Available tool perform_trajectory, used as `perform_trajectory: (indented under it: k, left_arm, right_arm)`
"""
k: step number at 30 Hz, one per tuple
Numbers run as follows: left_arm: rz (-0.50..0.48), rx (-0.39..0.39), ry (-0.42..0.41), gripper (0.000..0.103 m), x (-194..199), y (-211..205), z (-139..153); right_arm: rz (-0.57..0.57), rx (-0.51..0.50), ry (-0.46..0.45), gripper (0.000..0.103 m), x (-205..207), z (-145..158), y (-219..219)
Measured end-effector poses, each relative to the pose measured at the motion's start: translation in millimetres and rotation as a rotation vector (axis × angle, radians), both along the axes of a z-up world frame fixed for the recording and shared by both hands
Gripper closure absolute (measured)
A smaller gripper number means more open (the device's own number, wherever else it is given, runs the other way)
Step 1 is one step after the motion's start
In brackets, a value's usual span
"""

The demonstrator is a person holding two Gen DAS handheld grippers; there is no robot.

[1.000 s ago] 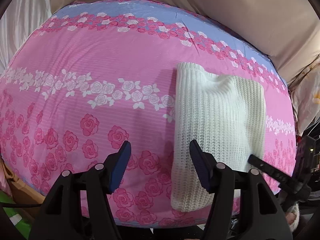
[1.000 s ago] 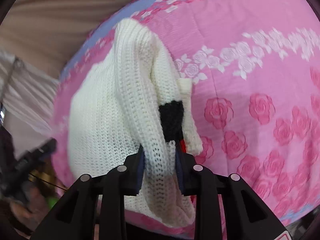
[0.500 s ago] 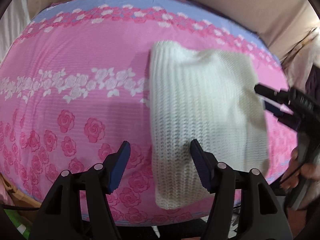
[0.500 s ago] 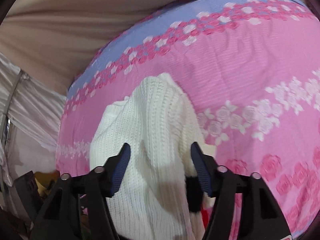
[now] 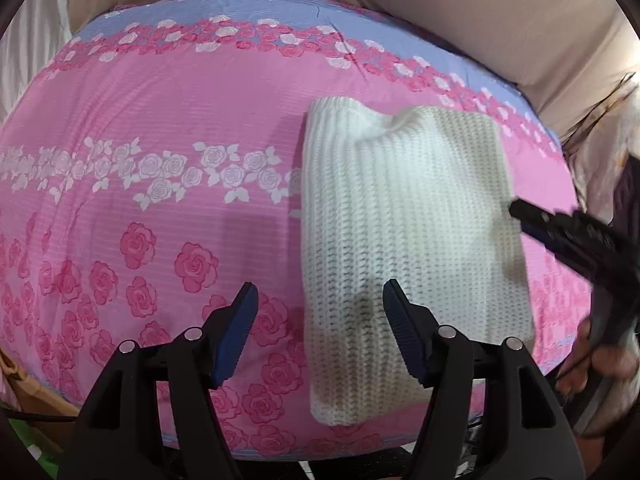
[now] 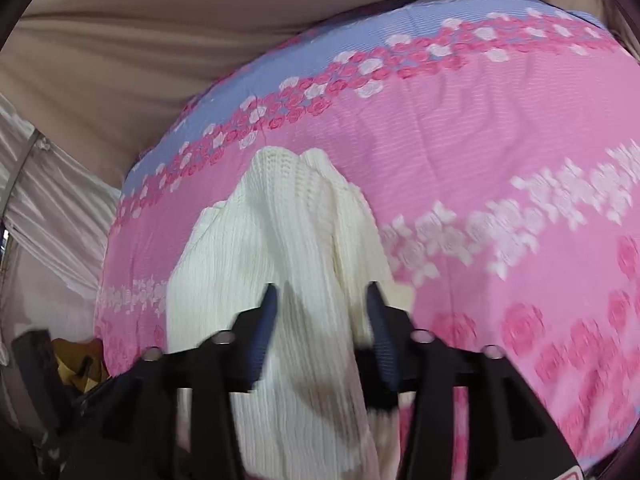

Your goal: Fold small clothes

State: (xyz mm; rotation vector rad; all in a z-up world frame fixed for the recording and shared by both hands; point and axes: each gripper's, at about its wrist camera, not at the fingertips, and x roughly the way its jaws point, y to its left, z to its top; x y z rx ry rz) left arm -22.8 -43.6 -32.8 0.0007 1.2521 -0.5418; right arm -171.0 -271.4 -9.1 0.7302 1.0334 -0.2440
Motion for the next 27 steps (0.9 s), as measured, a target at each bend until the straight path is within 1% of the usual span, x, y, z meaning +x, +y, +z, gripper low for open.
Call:
perform_trajectory:
  k: [1, 3, 5, 7, 8, 9, 10, 11, 12, 13, 14, 16, 17, 19, 20, 21, 22, 23, 24, 25, 27]
  left_arm:
    - [0.003, -0.033, 0.030, 0.039, 1, 1, -2]
    - [0.010, -0.071, 0.088, 0.038, 4, 0, -10]
    - [0.022, -0.103, 0.144, 0.036, 6, -2, -19]
    - [0.044, -0.131, 0.216, 0.032, 9, -3, -35]
    - [0.058, -0.146, 0.246, 0.031, 10, -3, -42]
    - [0.074, -0.165, 0.279, 0.032, 11, -1, -50]
    - [0.089, -0.192, 0.314, 0.043, 13, 1, -56]
    - [0.101, -0.224, 0.341, 0.052, 16, 4, -59]
    - [0.100, -0.232, 0.333, 0.056, 17, 5, -56]
    - [0.083, -0.230, 0.321, 0.062, 19, 5, -51]
    - [0.063, -0.218, 0.294, 0.065, 19, 5, -40]
    - [0.041, -0.210, 0.259, 0.066, 19, 8, -22]
    - [0.031, -0.207, 0.238, 0.066, 19, 12, -11]
    - [0.018, -0.194, 0.218, 0.064, 20, 18, -1]
    - [0.016, -0.180, 0.225, 0.063, 21, 22, -3]
    - [0.013, -0.160, 0.236, 0.062, 21, 23, -12]
    - [0.011, -0.135, 0.240, 0.062, 22, 22, -18]
    - [0.017, -0.079, 0.240, 0.062, 20, 24, -28]
    - [0.020, -0.078, 0.243, 0.062, 18, 28, -31]
    - [0.024, -0.090, 0.229, 0.060, 15, 31, -26]
    - [0.007, -0.052, 0.156, 0.061, 9, 30, -13]
  right_arm:
    - [0.001, 0.014, 0.002, 0.043, -11, 1, 4]
    - [0.003, 0.047, 0.037, 0.041, -31, -4, 13]
    - [-0.005, 0.106, 0.078, 0.034, -46, -21, 20]
    - [-0.033, 0.152, 0.111, 0.034, -56, -37, 24]
    - [-0.053, 0.192, 0.119, 0.034, -60, -48, 25]
    - [-0.066, 0.226, 0.109, 0.034, -61, -56, 26]
    - [-0.069, 0.266, 0.088, 0.037, -59, -62, 28]
    - [-0.060, 0.280, 0.070, 0.056, -56, -63, 30]
    - [-0.045, 0.281, 0.058, 0.064, -51, -59, 33]
    - [-0.031, 0.260, 0.053, 0.068, -46, -51, 37]
    - [-0.011, 0.238, 0.031, 0.072, -43, -37, 41]
    - [0.005, 0.238, -0.023, 0.073, -44, -9, 48]
    - [0.011, 0.240, -0.040, 0.073, -47, 1, 52]
    - [0.030, 0.232, -0.042, 0.073, -53, 9, 60]
    - [0.044, 0.217, -0.013, 0.071, -56, 0, 65]
    - [0.055, 0.196, 0.041, 0.068, -57, -15, 70]
    - [0.058, 0.170, 0.102, 0.062, -60, -30, 72]
    - [0.048, 0.152, 0.175, 0.059, -64, -43, 74]
    - [0.023, 0.177, 0.183, 0.058, -68, -48, 72]
    - [-0.009, 0.193, 0.152, 0.058, -72, -41, 70]
    - [-0.025, 0.109, 0.099, 0.055, -73, -15, 66]
